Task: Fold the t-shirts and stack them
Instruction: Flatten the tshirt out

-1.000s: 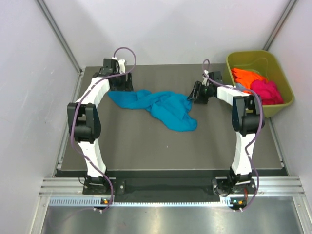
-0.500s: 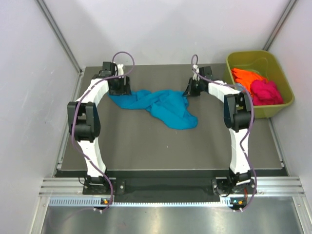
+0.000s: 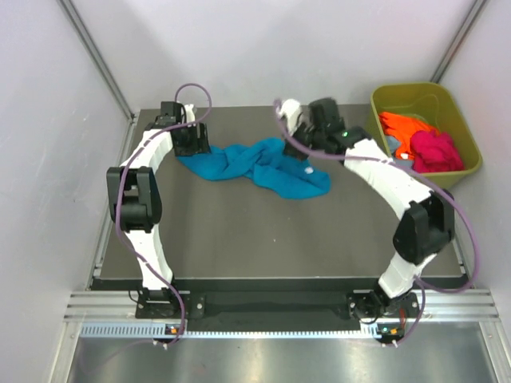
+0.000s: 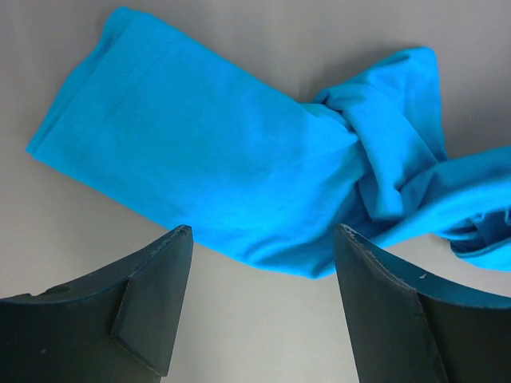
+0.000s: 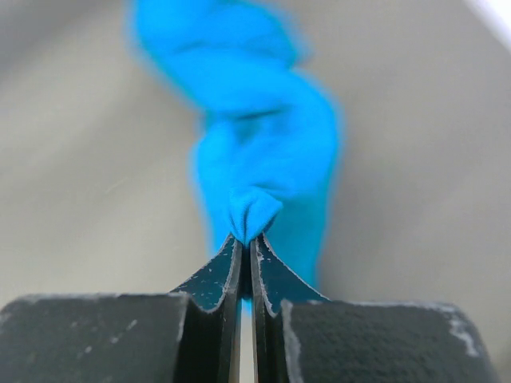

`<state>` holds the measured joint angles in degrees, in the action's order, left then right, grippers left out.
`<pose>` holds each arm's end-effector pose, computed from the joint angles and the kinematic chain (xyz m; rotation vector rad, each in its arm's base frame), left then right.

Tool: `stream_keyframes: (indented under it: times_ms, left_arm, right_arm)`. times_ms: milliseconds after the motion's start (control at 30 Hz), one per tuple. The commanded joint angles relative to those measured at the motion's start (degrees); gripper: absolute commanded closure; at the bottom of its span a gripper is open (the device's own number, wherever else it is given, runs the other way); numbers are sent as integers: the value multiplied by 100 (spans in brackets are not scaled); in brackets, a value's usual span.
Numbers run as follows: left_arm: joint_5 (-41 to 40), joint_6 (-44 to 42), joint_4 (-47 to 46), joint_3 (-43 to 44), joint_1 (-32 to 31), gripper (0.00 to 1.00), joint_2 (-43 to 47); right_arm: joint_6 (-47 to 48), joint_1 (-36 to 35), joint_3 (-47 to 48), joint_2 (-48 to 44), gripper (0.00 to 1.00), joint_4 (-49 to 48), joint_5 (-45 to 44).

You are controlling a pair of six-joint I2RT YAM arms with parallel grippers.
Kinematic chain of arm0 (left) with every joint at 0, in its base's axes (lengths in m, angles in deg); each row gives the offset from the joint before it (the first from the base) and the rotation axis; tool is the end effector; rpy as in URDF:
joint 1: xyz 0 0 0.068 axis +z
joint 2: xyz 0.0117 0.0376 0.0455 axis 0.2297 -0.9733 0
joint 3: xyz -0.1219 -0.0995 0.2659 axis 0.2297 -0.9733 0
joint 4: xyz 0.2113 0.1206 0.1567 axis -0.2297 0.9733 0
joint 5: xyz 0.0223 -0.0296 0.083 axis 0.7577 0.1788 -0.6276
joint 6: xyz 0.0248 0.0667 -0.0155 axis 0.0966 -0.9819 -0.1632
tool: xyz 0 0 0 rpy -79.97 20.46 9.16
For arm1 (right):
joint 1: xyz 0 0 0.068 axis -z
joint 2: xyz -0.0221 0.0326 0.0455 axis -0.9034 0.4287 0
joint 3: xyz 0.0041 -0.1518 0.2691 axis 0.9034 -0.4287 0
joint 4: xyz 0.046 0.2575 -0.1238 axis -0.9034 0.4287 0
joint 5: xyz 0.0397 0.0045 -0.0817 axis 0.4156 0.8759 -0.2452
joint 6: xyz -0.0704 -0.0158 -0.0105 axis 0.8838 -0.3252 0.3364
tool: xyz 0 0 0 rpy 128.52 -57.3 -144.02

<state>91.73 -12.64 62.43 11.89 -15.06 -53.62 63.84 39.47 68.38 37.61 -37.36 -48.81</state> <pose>0.5078 -0.0303 0.2407 0.0067 2.4936 -0.3587 0.4097 0.2162 0.3551 -0.9531 1.9777 0.4940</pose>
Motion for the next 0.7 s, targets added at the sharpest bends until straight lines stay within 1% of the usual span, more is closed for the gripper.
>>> stream_keyframes:
  times_ms: [0,67,100,133,167,200,233,300,400,533,667]
  left_arm:
    - [252,84,-342,-87,99,24,399]
    - [305,40,-394,-139,134,24,434]
    - [349,31,-403,-148,134,24,443]
    - [375,13,-395,-148,134,24,443]
    - [428,4,-395,-148,291,24,434]
    - [445,4,-386,-148,318,24,434]
    - [454,-4,-377,-157,345,24,434]
    - [446,-4,-377,-183,389,24,443]
    - [446,57,-386,-245,433,24,460]
    - [507,189,-377,-341,433,25,513]
    - [490,259,-386,-359,433,24,531]
  right_arm:
    - [910,-613,-829,-439,100,888,364]
    - [980,-1113,-1250,-702,100,1055,434]
    - [1015,-1228,-1366,-738,100,1108,399]
    - [1051,-1325,-1462,-747,87,1169,373]
    - [1042,-1378,-1611,-774,79,1170,355]
    - [990,-1414,-1665,-774,71,1135,277]
    - [833,-1414,-1692,-765,68,1048,206]
    - [805,-1397,-1674,-748,68,933,-144]
    - [1059,-1318,-1447,-660,68,827,-374]
    - [1253,-1282,-1121,-510,66,950,-313]
    - [1148,-1343,-1173,-344,64,915,-41]
